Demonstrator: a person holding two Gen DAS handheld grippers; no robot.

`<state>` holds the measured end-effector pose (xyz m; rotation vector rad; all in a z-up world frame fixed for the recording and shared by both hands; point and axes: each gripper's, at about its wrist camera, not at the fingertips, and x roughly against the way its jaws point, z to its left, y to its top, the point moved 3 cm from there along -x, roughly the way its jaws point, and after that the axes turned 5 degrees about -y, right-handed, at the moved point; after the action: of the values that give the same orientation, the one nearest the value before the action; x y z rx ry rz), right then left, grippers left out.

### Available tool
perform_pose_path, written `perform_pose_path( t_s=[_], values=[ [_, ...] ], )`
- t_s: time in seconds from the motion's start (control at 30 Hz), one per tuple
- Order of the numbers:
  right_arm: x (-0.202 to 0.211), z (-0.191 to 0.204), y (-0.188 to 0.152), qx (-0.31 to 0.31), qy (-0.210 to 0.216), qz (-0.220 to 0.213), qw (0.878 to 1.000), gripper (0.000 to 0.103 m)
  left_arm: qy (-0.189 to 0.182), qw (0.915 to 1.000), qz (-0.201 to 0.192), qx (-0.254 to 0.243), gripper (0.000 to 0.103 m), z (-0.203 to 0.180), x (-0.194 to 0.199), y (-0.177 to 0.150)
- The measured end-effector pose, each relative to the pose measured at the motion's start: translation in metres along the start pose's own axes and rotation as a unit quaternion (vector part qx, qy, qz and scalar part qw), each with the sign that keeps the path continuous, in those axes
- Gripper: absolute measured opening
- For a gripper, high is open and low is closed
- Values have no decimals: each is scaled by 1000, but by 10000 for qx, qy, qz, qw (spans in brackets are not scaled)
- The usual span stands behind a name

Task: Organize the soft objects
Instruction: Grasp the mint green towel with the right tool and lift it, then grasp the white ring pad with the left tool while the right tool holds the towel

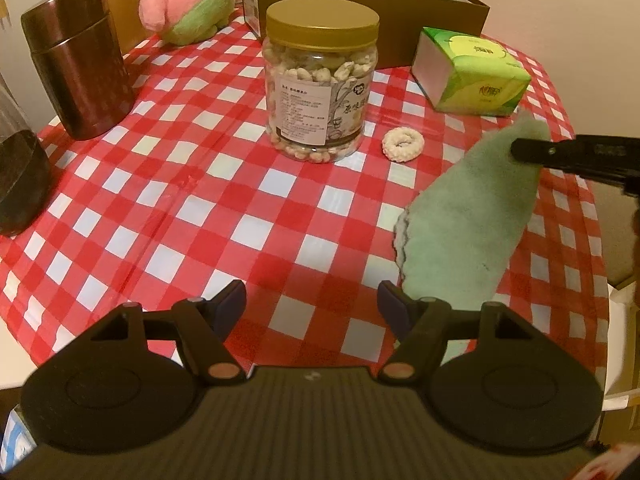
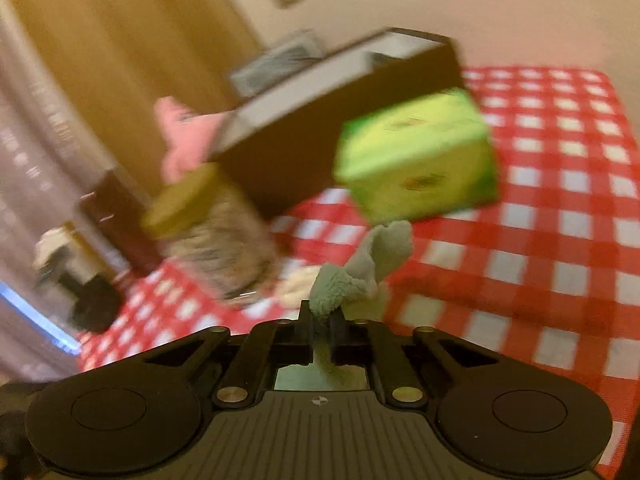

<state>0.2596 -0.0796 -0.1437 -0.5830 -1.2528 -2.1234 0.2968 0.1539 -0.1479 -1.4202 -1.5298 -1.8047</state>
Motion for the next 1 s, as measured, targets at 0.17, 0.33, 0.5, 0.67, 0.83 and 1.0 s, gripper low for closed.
perform_pose_path(
  t_s=[0.17, 0.33, 0.5, 0.67, 0.83, 1.0],
  values=[
    [-3, 46, -25, 652, 701, 699, 9930, 7, -74, 10000, 20, -16, 69, 0, -3, 1],
    [-28, 60, -63, 878, 592, 1547, 9823, 7, -91, 10000, 20, 11, 69, 4, -4, 2],
    [-34, 57, -71, 1063, 260, 1875, 9761, 12, -126, 9999, 56, 25, 69, 7, -6, 0],
    [-8, 63, -52, 1509, 48, 1416, 9783, 66, -194, 9998, 88, 57, 68, 7, -9, -1],
    [-15, 50, -43, 1505, -297, 1249, 9802, 69, -255, 9997, 64, 18, 68, 4, -12, 2],
    [-46, 48, -55, 1559, -273, 1341, 9782, 69, -274, 9996, 55, -69, 67, 1, -16, 6]
  ],
)
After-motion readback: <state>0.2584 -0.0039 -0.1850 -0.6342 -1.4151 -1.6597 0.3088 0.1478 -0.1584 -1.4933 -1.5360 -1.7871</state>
